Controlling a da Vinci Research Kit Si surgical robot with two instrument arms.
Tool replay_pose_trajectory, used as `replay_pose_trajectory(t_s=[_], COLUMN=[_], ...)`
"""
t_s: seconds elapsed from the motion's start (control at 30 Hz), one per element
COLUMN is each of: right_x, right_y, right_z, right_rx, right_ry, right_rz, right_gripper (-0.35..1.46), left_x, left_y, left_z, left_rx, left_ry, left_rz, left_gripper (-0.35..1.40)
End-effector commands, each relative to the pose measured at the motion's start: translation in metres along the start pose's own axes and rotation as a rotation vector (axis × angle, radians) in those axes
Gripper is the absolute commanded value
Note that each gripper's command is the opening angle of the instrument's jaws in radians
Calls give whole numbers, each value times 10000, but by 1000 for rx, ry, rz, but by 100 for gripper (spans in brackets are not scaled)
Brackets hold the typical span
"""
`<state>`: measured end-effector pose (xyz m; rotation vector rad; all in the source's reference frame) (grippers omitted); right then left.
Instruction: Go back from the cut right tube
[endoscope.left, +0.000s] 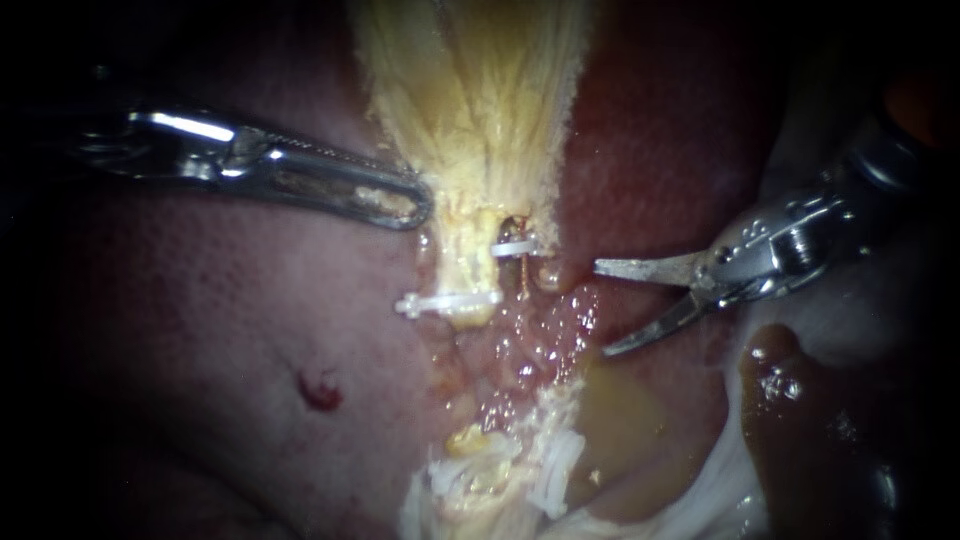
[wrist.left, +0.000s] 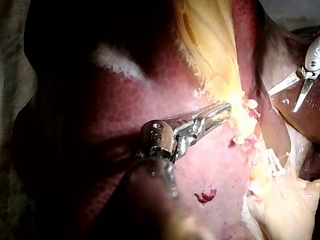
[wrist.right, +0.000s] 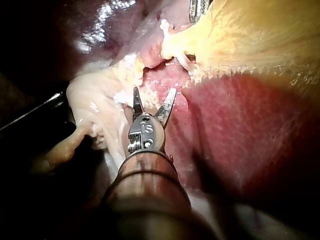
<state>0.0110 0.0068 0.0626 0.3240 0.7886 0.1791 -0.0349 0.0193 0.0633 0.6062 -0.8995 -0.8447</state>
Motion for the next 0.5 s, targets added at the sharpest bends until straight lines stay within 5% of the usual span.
replay_pose_trajectory(t_s=[0.03,0.5], right_x=[0,1], right_y=[0,2], right_z=[0,-3], right_rx=[0,1], right_ry=[3,3], right_rz=[1,3], right_gripper=[145,145], left_x=[1,1], left_y=[-1,-4], left_z=[3,8], left_rx=[5,6], left_ry=[4,5], left_rz=[1,-4], left_gripper=[-35,-35])
